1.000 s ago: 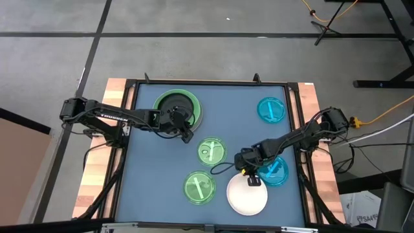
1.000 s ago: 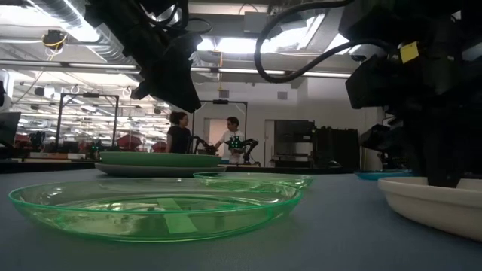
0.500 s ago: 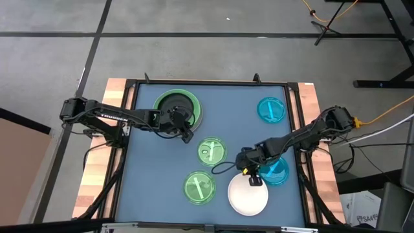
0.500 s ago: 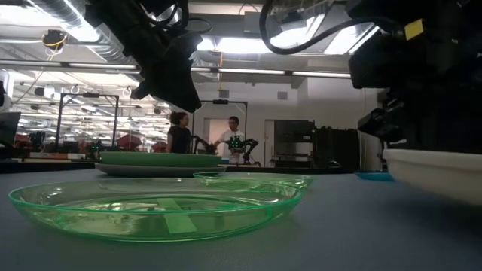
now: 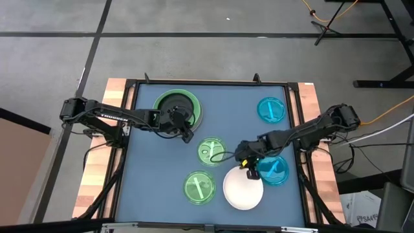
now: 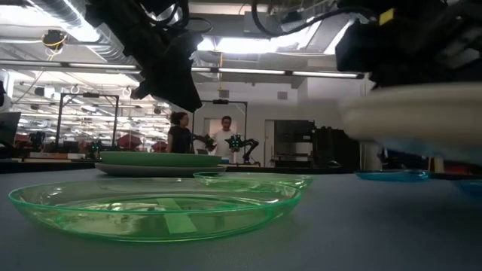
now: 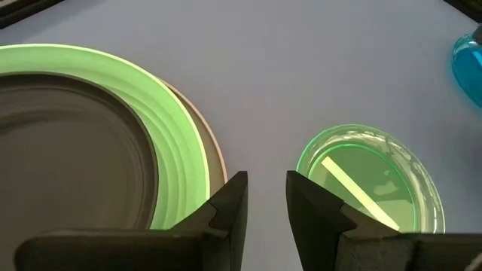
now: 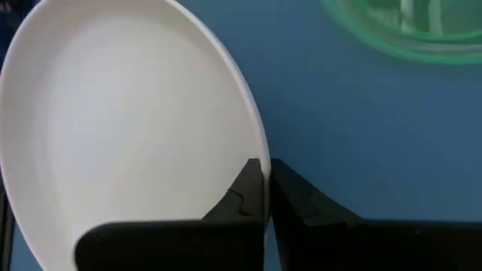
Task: Stack plastic plates
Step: Stack the white plate on top of the black plate
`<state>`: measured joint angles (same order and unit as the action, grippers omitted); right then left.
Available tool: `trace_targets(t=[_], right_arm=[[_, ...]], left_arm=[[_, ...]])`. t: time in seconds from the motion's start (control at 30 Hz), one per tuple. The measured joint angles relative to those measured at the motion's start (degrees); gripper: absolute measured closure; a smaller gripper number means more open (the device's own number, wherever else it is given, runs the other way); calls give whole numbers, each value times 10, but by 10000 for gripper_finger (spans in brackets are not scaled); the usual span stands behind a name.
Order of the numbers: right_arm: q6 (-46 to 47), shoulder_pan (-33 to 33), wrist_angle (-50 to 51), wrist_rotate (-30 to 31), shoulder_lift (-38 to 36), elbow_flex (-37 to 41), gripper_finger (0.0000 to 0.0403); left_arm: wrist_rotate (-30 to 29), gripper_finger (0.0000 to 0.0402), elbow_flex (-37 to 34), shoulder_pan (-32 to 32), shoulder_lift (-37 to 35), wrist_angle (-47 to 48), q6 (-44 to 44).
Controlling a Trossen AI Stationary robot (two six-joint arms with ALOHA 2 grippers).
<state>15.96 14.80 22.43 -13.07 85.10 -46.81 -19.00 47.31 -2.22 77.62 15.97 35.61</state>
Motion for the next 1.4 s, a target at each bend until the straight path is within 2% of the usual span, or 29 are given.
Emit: trace_targets(t=[0.3,0.63,0.87,1.0,1.2,1.4], right_arm=[[-14,-95,-30,26,-42,-1,403],[-14,-199,-37,75,-44,-1,403],[-14,-253,-97,85,-44,-1,403],[-14,-284,-132,90,-44,-1,403],[-14,-312,-172,140,-44,-1,403],[-14,-331,-199,157,-44,-1,403]], left_arm=[[4,316,0,0,0,-50,3],[-1,316,0,0,0,-116,3],[-31,316,0,-2,0,-141,-2],[-71,316,0,-2,0,-145,-2],[-94,316,0,-2,0,-160,-2],[-145,316,0,-3,0,-176,-2]])
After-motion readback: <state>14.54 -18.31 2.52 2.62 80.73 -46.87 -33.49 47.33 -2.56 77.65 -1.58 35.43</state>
